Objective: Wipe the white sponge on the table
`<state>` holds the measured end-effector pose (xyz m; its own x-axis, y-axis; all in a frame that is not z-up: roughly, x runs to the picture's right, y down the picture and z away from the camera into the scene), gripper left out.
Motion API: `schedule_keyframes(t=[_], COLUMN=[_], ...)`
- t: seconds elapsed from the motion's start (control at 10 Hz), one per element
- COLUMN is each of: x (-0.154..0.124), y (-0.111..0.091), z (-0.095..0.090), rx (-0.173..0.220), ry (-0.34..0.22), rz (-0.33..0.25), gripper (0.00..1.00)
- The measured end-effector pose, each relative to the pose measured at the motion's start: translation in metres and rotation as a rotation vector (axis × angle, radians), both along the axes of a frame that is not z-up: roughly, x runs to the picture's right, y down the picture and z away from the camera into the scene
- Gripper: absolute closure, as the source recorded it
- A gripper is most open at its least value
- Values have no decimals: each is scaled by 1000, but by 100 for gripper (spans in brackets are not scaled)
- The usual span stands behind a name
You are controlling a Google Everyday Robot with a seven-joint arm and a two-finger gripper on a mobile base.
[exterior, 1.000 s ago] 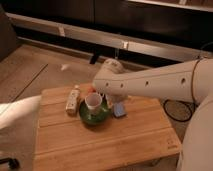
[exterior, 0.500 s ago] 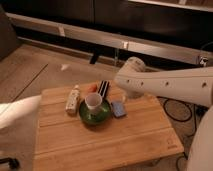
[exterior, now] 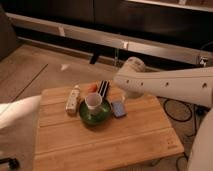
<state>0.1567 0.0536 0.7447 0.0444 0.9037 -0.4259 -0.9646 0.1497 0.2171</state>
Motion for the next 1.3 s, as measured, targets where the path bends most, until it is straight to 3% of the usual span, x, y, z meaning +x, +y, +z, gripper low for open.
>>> schedule_keyframes(t=[0.1, 0.3, 0.6, 0.8, 1.0, 1.2, 1.3], x=[17, 34, 27, 8, -20, -24, -21], y=[8, 23, 37, 34, 26, 30, 34], z=[4, 15, 44, 70, 98, 113, 115], rx=[-14, -46, -92, -111, -107, -111, -116], ry=[59, 119, 124, 49, -94, -174, -186], rz=[39, 82, 102, 61, -11, -25, -22], gripper=[35, 35, 35, 35, 35, 35, 35])
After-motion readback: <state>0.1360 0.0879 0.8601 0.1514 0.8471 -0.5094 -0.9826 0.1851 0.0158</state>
